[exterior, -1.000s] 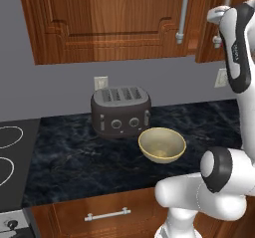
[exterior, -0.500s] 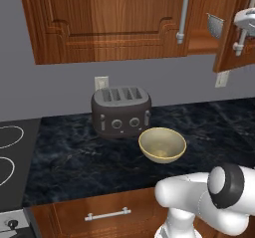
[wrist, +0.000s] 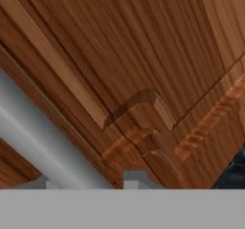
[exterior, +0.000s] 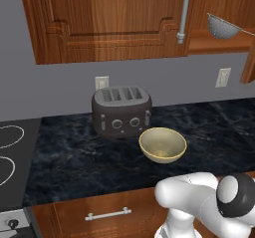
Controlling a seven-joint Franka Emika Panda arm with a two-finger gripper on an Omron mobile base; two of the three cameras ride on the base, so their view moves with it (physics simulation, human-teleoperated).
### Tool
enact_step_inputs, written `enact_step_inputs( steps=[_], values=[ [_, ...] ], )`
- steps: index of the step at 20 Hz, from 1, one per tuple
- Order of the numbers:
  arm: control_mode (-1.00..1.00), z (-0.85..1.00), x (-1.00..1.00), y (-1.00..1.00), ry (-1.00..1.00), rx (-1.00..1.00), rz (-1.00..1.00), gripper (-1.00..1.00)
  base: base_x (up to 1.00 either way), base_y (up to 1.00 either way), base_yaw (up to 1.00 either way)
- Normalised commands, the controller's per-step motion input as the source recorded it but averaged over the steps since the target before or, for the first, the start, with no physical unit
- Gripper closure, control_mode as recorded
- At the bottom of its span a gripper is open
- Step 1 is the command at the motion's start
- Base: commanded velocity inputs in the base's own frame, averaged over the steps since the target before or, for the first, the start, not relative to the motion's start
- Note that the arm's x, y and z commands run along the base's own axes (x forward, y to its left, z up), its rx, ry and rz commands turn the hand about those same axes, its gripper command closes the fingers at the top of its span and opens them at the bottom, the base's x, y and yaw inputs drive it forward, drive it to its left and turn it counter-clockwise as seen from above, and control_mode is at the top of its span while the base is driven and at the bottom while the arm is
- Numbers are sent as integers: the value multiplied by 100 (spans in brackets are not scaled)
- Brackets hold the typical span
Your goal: Open the cabinet and setup a tea strainer by placing it in the bowl upright.
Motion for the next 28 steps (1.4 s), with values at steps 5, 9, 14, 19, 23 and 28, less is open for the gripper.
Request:
enact_step_inputs(
  steps=[5,9,14,19,23,28],
  values=[
    [-100,12,-98,-53,0,2,-3,100,0,0,0],
    [-100,12,-88,-3,-1,0,-7,100,0,0,0],
    [-100,15,-66,14,-1,-7,-1,-100,0,0,0],
    [-100,29,-61,43,0,-20,0,-100,0,0,0],
    [-100,8,-4,87,25,-55,14,-100,0,0,0],
    [-100,-4,3,63,26,-60,11,-100,0,0,0]
  ],
)
